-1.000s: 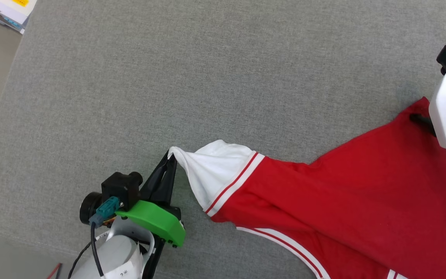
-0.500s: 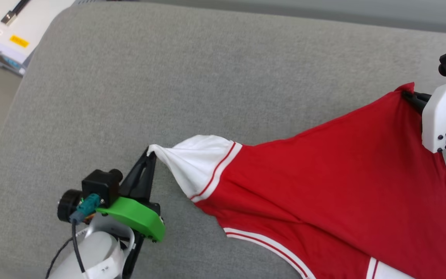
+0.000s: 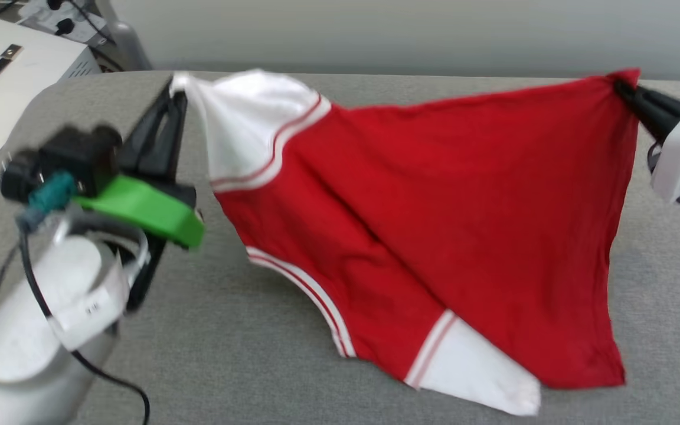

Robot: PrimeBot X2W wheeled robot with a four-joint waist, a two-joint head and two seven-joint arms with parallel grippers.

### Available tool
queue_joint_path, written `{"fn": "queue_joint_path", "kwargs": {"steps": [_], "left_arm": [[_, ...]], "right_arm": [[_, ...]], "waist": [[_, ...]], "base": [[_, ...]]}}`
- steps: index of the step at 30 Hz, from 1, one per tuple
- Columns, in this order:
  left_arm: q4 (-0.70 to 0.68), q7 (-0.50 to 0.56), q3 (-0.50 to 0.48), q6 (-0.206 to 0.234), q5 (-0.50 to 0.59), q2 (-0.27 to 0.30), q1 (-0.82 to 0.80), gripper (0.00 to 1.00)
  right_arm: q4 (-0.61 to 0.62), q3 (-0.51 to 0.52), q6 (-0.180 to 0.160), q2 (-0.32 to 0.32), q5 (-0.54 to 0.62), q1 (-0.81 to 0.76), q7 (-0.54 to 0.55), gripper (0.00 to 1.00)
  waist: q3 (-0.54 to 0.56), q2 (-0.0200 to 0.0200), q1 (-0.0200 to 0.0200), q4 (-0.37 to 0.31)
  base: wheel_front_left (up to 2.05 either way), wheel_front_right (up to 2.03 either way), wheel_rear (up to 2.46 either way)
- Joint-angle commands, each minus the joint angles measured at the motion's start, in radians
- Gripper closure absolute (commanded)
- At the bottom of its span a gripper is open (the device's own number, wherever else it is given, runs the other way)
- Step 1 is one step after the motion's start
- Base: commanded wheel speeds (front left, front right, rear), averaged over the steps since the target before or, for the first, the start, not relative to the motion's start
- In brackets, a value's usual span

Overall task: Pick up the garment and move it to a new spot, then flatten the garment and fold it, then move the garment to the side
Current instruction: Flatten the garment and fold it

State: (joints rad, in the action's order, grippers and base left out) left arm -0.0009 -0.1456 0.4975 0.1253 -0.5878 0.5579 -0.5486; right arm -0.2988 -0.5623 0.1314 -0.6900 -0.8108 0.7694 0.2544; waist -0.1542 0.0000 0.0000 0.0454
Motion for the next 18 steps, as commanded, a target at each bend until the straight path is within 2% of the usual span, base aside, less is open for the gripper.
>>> {"fn": "queue_joint_path", "kwargs": {"steps": [1, 5, 11, 18], "left_arm": [[0.0, 0.017, -0.008, -0.016, 0.017, 0.014, -0.077, 1.0], [0.016, 0.069, -0.014, -0.064, 0.038, 0.017, -0.279, 1.0], [0.107, 0.124, -0.017, -0.14, 0.067, -0.021, -0.627, 1.0], [0.27, 0.139, -0.03, -0.201, 0.105, -0.052, -0.994, 1.0]], "right_arm": [[0.011, 0.025, -0.001, 0.007, 0.018, 0.039, -0.002, 1.0], [0.024, 0.097, -0.001, 0.024, 0.056, 0.144, 0.011, 1.0], [0.012, 0.201, -0.001, 0.054, 0.132, 0.357, 0.043, 1.0], [-0.069, 0.227, -0.001, 0.111, 0.25, 0.635, 0.053, 1.0]], "waist": [[-0.032, 0.0, 0.0, -0.026], [-0.114, 0.0, 0.0, -0.035], [-0.24, 0.0, 0.0, -0.036], [-0.338, 0.0, 0.0, -0.044]], "base": [[0.0, 0.0, 0.0], [0.0, 0.0, 0.0], [0.0, 0.0, 0.0], [0.0, 0.0, 0.0]]}}
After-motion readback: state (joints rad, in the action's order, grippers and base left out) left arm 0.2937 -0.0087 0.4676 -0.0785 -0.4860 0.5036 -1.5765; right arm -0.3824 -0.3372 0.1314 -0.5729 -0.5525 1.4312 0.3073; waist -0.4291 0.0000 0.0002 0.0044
